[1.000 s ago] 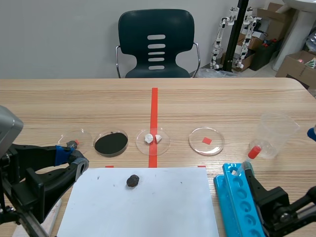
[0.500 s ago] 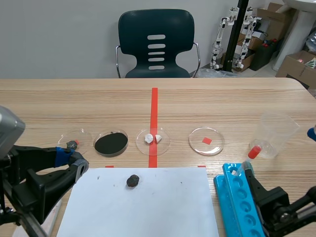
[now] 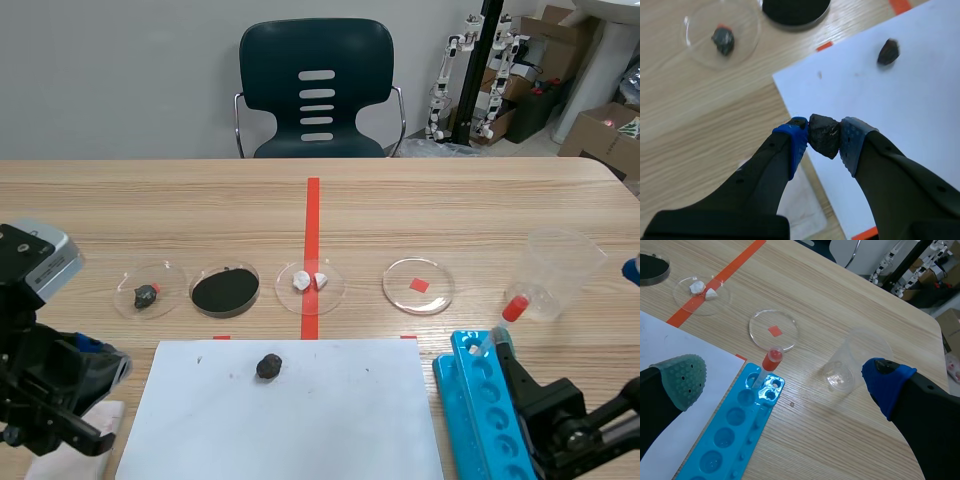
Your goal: Rub the mineral on the streak plate below the first streak
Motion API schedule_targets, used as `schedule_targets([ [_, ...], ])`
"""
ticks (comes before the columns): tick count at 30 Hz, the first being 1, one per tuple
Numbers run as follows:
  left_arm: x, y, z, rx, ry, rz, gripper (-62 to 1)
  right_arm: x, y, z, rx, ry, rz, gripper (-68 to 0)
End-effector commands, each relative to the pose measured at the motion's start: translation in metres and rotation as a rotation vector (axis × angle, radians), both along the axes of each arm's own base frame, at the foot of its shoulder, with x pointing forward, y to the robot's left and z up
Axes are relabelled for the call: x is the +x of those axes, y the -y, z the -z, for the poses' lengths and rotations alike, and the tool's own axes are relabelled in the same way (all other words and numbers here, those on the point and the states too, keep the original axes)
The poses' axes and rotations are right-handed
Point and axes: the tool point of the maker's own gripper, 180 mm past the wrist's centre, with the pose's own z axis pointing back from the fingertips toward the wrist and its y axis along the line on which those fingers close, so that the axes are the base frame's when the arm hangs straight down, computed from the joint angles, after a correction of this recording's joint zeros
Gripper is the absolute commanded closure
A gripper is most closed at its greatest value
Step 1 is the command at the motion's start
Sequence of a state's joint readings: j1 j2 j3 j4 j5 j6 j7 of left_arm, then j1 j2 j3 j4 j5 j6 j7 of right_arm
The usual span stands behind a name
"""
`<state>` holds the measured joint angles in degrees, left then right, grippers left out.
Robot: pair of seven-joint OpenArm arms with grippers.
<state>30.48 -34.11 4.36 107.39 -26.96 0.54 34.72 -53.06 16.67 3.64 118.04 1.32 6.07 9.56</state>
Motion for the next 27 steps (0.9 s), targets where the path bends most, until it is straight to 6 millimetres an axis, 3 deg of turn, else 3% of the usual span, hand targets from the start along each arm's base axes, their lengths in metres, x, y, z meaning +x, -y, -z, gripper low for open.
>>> schedule_targets([
  [1,0.001,-0.001,0.002,-0.008,-0.025,-0.022,-11.1,0.003,-0.002,-0.009,0.010,0.031,-0.003,-67.9],
  [9,-0.021,-0.031,0.030,0.073,-0.249,-0.158,-11.1,0.003,-0.002,-0.009,0.010,0.031,-0.003,-67.9],
  [16,-0.040,-0.061,0.039,0.142,-0.389,-0.286,-11.1,0.004,-0.002,-0.010,0.010,0.034,-0.003,-67.9],
  [20,-0.045,-0.067,0.040,0.140,-0.427,-0.330,-11.1,0.006,-0.002,-0.011,0.010,0.042,-0.002,-67.9],
  [27,-0.059,-0.076,0.058,0.132,-0.520,-0.393,-11.1,0.007,-0.002,-0.013,0.010,0.048,-0.003,-67.9],
])
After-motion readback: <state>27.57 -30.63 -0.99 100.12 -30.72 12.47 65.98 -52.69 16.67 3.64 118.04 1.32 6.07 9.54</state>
